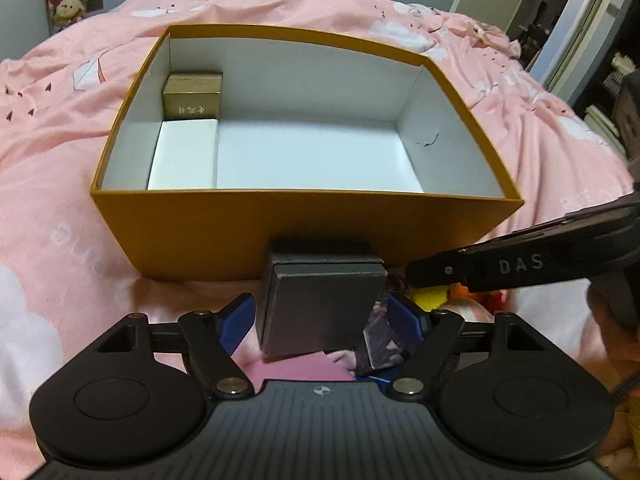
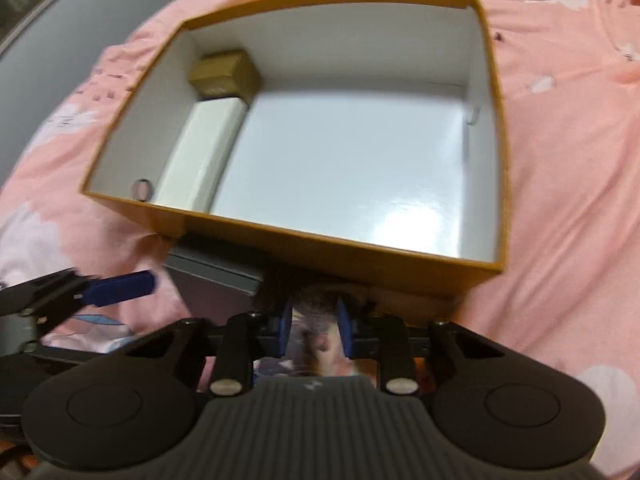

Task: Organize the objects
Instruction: 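Grasp the dark grey square box with the left gripper and lift it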

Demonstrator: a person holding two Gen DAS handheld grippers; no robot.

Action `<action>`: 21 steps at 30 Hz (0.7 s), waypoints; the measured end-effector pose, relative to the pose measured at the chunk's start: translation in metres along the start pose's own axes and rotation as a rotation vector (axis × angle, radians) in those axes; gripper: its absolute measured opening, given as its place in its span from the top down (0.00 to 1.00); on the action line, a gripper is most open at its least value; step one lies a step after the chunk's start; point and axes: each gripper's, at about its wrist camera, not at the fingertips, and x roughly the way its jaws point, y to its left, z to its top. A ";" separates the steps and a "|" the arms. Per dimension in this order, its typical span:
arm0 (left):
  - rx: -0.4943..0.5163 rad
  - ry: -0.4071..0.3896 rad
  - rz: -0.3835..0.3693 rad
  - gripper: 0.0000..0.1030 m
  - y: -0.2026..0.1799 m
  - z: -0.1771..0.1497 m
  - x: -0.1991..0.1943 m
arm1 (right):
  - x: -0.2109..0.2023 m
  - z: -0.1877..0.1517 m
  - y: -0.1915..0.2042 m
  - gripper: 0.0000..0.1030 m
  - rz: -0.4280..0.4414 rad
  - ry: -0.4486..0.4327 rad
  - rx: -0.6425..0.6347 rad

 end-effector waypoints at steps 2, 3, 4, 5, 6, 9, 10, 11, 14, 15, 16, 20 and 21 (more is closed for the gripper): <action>0.013 0.001 0.015 0.15 -0.002 0.001 0.004 | 0.001 0.000 -0.001 0.80 0.003 -0.014 -0.008; 0.008 0.004 0.011 0.15 -0.001 0.000 0.004 | 0.002 0.001 -0.001 0.83 0.008 -0.019 -0.008; 0.002 0.006 0.008 0.15 -0.001 0.000 0.005 | 0.003 0.001 -0.002 0.84 0.021 -0.021 0.001; -0.002 0.010 0.010 0.14 -0.001 0.000 0.006 | 0.004 0.001 -0.004 0.85 0.032 -0.021 0.012; 0.001 0.012 0.019 0.14 -0.003 0.000 0.007 | 0.005 0.002 -0.005 0.85 0.037 -0.022 0.020; 0.023 0.011 0.060 0.14 -0.011 0.000 0.013 | 0.004 0.001 -0.009 0.85 0.027 -0.023 0.029; 0.029 0.012 0.076 0.14 -0.014 0.000 0.015 | 0.003 0.000 -0.009 0.84 0.028 -0.023 0.033; 0.036 0.011 0.089 0.14 -0.017 0.000 0.016 | 0.003 0.000 -0.011 0.82 0.031 -0.021 0.040; 0.068 0.015 0.146 0.11 -0.029 0.000 0.022 | 0.000 -0.003 -0.017 0.79 0.040 -0.018 0.065; 0.074 0.015 0.163 0.11 -0.032 0.000 0.024 | 0.000 -0.004 -0.019 0.78 0.043 -0.018 0.071; 0.077 0.015 0.181 0.11 -0.035 0.000 0.026 | 0.000 -0.005 -0.020 0.78 0.046 -0.019 0.078; 0.056 0.020 0.213 0.12 -0.036 0.002 0.032 | 0.002 -0.005 -0.024 0.78 0.060 -0.017 0.090; 0.047 0.018 0.207 0.15 -0.035 0.002 0.031 | 0.003 -0.005 -0.024 0.78 0.064 -0.016 0.093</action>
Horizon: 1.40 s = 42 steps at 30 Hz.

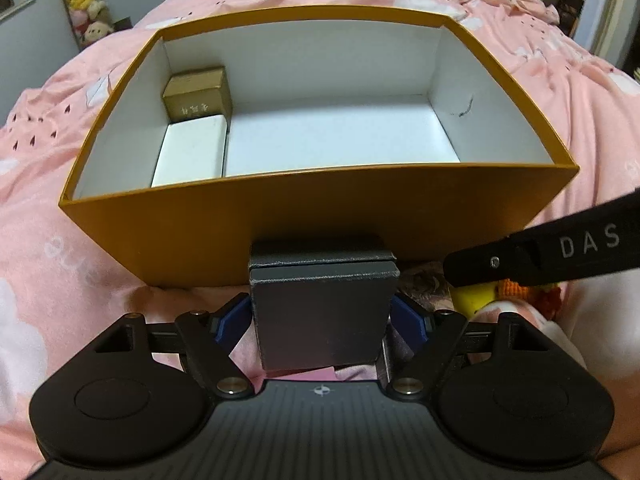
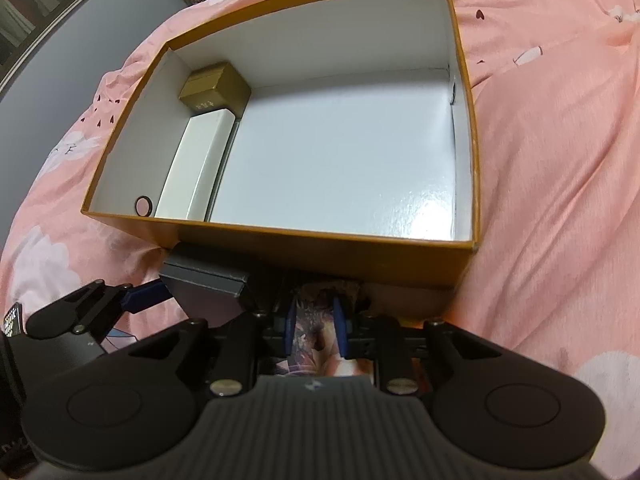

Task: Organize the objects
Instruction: 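Grasp the dark grey square box with the left gripper and lift it, then grasp the anime card deck with the right gripper while the left gripper holds the grey box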

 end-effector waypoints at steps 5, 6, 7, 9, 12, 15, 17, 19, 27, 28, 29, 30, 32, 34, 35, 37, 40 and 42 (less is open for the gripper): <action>-0.035 -0.026 -0.007 0.16 0.010 -0.003 -0.009 | 0.002 0.002 -0.001 0.78 0.012 0.008 0.005; -0.048 -0.033 -0.009 0.17 0.015 -0.004 -0.013 | 0.003 0.003 0.000 0.78 0.015 0.011 0.005; -0.057 -0.038 -0.012 0.17 0.018 -0.005 -0.016 | 0.003 0.004 0.001 0.78 0.018 0.015 0.004; -0.087 -0.050 -0.022 0.17 0.029 -0.008 -0.026 | 0.005 0.005 0.004 0.76 0.019 0.024 -0.001; -0.150 -0.052 -0.044 0.17 0.046 -0.013 -0.038 | 0.011 0.006 0.013 0.69 0.014 0.054 -0.021; -0.193 -0.061 -0.054 0.17 0.058 -0.014 -0.046 | 0.019 0.007 0.022 0.61 -0.013 0.090 -0.037; -0.211 -0.071 -0.050 0.17 0.065 -0.015 -0.049 | 0.026 0.008 0.029 0.58 -0.036 0.115 -0.038; -0.230 -0.077 -0.054 0.17 0.071 -0.014 -0.052 | 0.032 0.008 0.035 0.55 -0.063 0.135 -0.042; -0.278 -0.074 -0.076 0.17 0.092 -0.018 -0.048 | 0.062 0.008 0.059 0.49 -0.190 0.204 -0.091; -0.280 -0.072 -0.079 0.17 0.093 -0.019 -0.047 | 0.064 0.008 0.062 0.48 -0.211 0.202 -0.105; -0.282 -0.070 -0.082 0.17 0.094 -0.019 -0.047 | 0.065 0.009 0.064 0.48 -0.226 0.201 -0.116; -0.283 -0.069 -0.085 0.17 0.095 -0.020 -0.046 | 0.067 0.009 0.066 0.46 -0.241 0.201 -0.123; -0.285 -0.067 -0.091 0.17 0.096 -0.022 -0.046 | 0.073 0.009 0.069 0.42 -0.275 0.210 -0.133; -0.287 -0.065 -0.096 0.17 0.097 -0.022 -0.045 | 0.079 0.008 0.071 0.37 -0.325 0.225 -0.154; -0.288 -0.065 -0.097 0.17 0.097 -0.023 -0.045 | 0.082 0.007 0.070 0.36 -0.325 0.239 -0.152; -0.290 -0.062 -0.099 0.17 0.098 -0.024 -0.045 | 0.085 0.005 0.067 0.34 -0.324 0.254 -0.142; -0.292 -0.056 -0.105 0.17 0.098 -0.024 -0.042 | 0.088 0.005 0.070 0.31 -0.326 0.271 -0.142; -0.289 -0.053 -0.106 0.17 0.098 -0.024 -0.042 | 0.092 0.003 0.073 0.30 -0.329 0.277 -0.150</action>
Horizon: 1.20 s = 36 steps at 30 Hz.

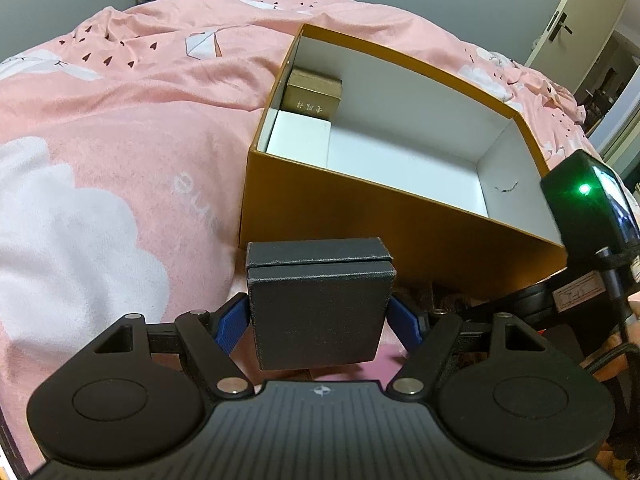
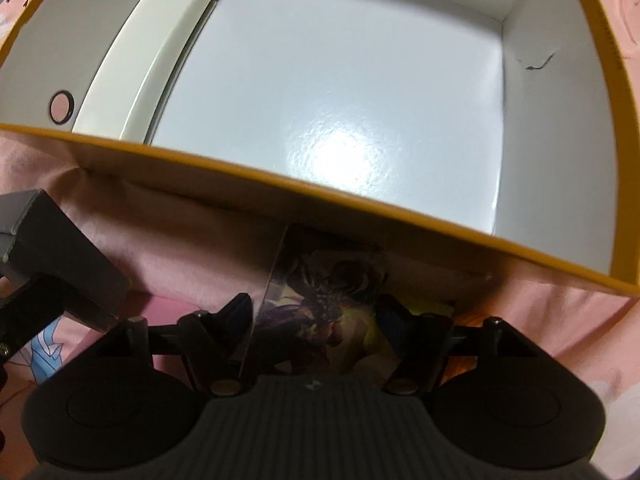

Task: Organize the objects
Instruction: 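Grasp the anime card deck with the right gripper while the left gripper holds the grey box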

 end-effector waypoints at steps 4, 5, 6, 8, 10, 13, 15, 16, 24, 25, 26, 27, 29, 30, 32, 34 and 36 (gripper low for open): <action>0.000 0.001 0.001 0.17 0.000 -0.001 -0.002 | -0.001 -0.002 0.004 0.35 -0.009 -0.015 -0.008; 0.000 0.002 0.000 0.17 0.000 -0.001 -0.002 | -0.003 -0.003 0.002 0.35 0.005 -0.019 0.000; 0.002 0.002 -0.002 0.17 0.000 -0.001 -0.002 | -0.005 -0.003 0.000 0.36 0.020 -0.023 0.008; 0.007 0.004 -0.003 0.17 -0.001 -0.002 -0.002 | -0.011 -0.007 -0.003 0.36 0.051 -0.037 0.014; 0.012 0.005 -0.005 0.17 -0.002 -0.002 -0.002 | -0.019 -0.010 -0.005 0.36 0.072 -0.054 0.022; 0.017 0.009 -0.008 0.17 -0.003 -0.003 -0.002 | -0.034 -0.012 -0.006 0.37 0.118 -0.080 0.032; 0.019 0.009 -0.011 0.17 -0.004 -0.003 -0.002 | -0.043 -0.014 -0.006 0.37 0.164 -0.093 0.040; 0.020 0.007 -0.011 0.17 -0.005 -0.003 -0.003 | -0.048 -0.014 -0.004 0.37 0.175 -0.102 0.035; 0.018 -0.010 -0.019 0.17 -0.005 -0.004 -0.013 | -0.084 -0.023 -0.009 0.38 0.268 -0.212 0.009; 0.021 -0.016 -0.021 0.17 -0.005 -0.004 -0.016 | -0.089 -0.026 -0.009 0.38 0.274 -0.227 0.005; 0.022 -0.023 -0.024 0.17 -0.006 -0.004 -0.019 | -0.091 -0.031 -0.017 0.38 0.285 -0.240 0.003; 0.023 -0.030 -0.028 0.17 -0.007 -0.003 -0.022 | -0.097 -0.023 -0.017 0.38 0.293 -0.249 0.002; 0.026 -0.047 -0.037 0.17 -0.009 -0.002 -0.029 | -0.114 -0.025 -0.017 0.38 0.299 -0.280 -0.007; 0.028 -0.055 -0.040 0.17 -0.009 -0.001 -0.032 | -0.118 -0.028 -0.025 0.38 0.299 -0.294 -0.009; 0.035 -0.080 -0.049 0.17 -0.013 0.002 -0.041 | -0.132 -0.031 -0.030 0.38 0.304 -0.331 -0.013; 0.044 -0.103 -0.058 0.17 -0.016 0.007 -0.049 | -0.140 -0.036 -0.035 0.38 0.317 -0.371 -0.014; 0.055 -0.131 -0.073 0.17 -0.021 0.013 -0.059 | -0.157 -0.037 -0.041 0.38 0.330 -0.409 -0.020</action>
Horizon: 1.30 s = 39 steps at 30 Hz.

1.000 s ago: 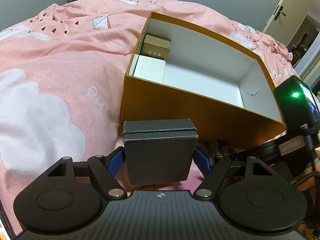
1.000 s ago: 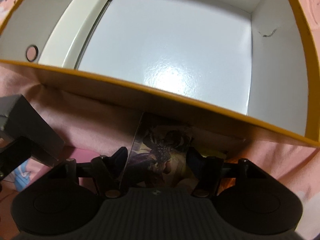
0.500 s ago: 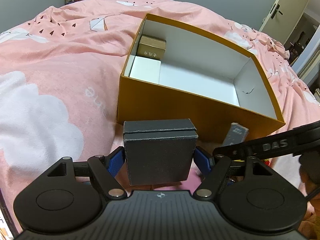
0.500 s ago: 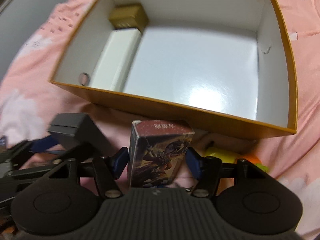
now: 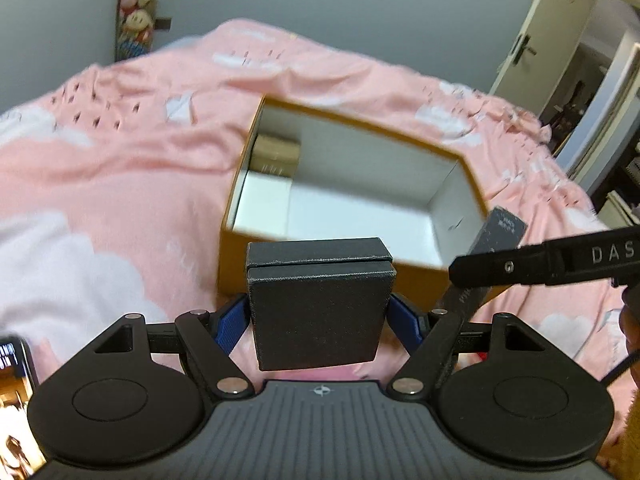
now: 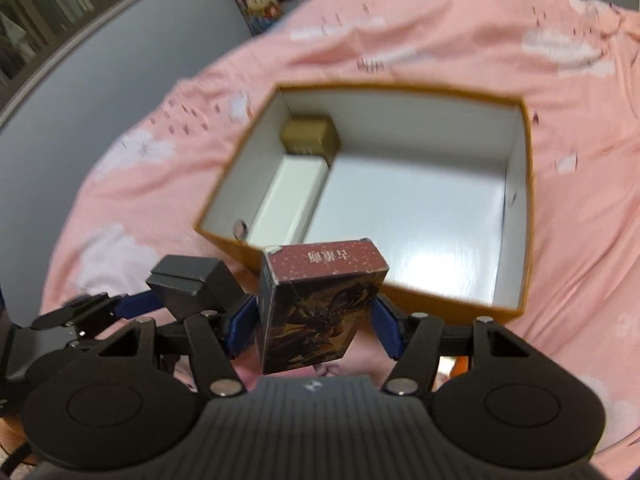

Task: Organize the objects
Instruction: 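Grasp the anime card deck with the right gripper while the left gripper holds the grey box, then lower the grey box into the cardboard box beside the gold cube and release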

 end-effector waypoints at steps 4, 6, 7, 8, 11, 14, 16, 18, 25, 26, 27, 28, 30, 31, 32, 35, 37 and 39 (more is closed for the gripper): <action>0.030 -0.050 -0.027 0.17 -0.011 0.021 -0.012 | -0.022 0.017 0.002 0.38 0.010 -0.087 -0.015; 0.039 -0.064 -0.042 0.17 -0.017 0.034 -0.013 | -0.029 0.026 -0.001 0.38 0.002 -0.121 -0.022; 0.041 -0.067 -0.052 0.17 -0.020 0.041 -0.013 | -0.030 0.031 -0.003 0.38 -0.003 -0.135 -0.023; 0.043 -0.068 -0.060 0.17 -0.022 0.048 -0.011 | -0.033 0.035 -0.007 0.38 -0.007 -0.149 -0.021; 0.048 -0.058 -0.057 0.17 -0.029 0.065 0.005 | -0.028 0.049 -0.019 0.38 -0.027 -0.172 -0.006; 0.039 -0.028 -0.049 0.17 -0.032 0.078 0.030 | -0.017 0.060 -0.033 0.38 -0.060 -0.174 0.006; 0.049 0.000 -0.042 0.17 -0.033 0.084 0.047 | -0.006 0.065 -0.042 0.38 -0.076 -0.163 0.007; 0.052 0.052 -0.059 0.17 -0.029 0.089 0.067 | 0.006 0.069 -0.050 0.38 -0.086 -0.139 0.004; 0.051 0.216 -0.079 0.17 -0.018 0.109 0.129 | 0.056 0.077 -0.072 0.38 -0.116 -0.032 -0.012; 0.053 0.234 -0.083 0.17 -0.019 0.113 0.137 | 0.062 0.078 -0.075 0.38 -0.116 -0.021 -0.011; 0.052 0.250 -0.084 0.17 -0.019 0.115 0.143 | 0.067 0.079 -0.077 0.38 -0.116 -0.012 -0.011; 0.054 0.272 -0.082 0.17 -0.019 0.117 0.151 | 0.072 0.080 -0.078 0.38 -0.117 -0.002 -0.014; 0.074 0.312 -0.069 0.17 -0.021 0.121 0.166 | 0.080 0.082 -0.081 0.38 -0.114 0.015 -0.020; 0.086 0.325 -0.063 0.17 -0.022 0.123 0.172 | 0.084 0.083 -0.082 0.38 -0.113 0.022 -0.024; 0.104 0.342 -0.050 0.16 -0.024 0.123 0.179 | 0.088 0.084 -0.082 0.38 -0.111 0.031 -0.030; 0.136 0.374 -0.016 0.16 -0.031 0.125 0.194 | 0.099 0.084 -0.084 0.38 -0.106 0.056 -0.046; 0.151 0.383 -0.002 0.16 -0.033 0.125 0.200 | 0.107 0.084 -0.085 0.38 -0.104 0.072 -0.051; 0.149 0.393 0.006 0.16 -0.032 0.126 0.208 | 0.114 0.085 -0.087 0.38 -0.105 0.085 -0.052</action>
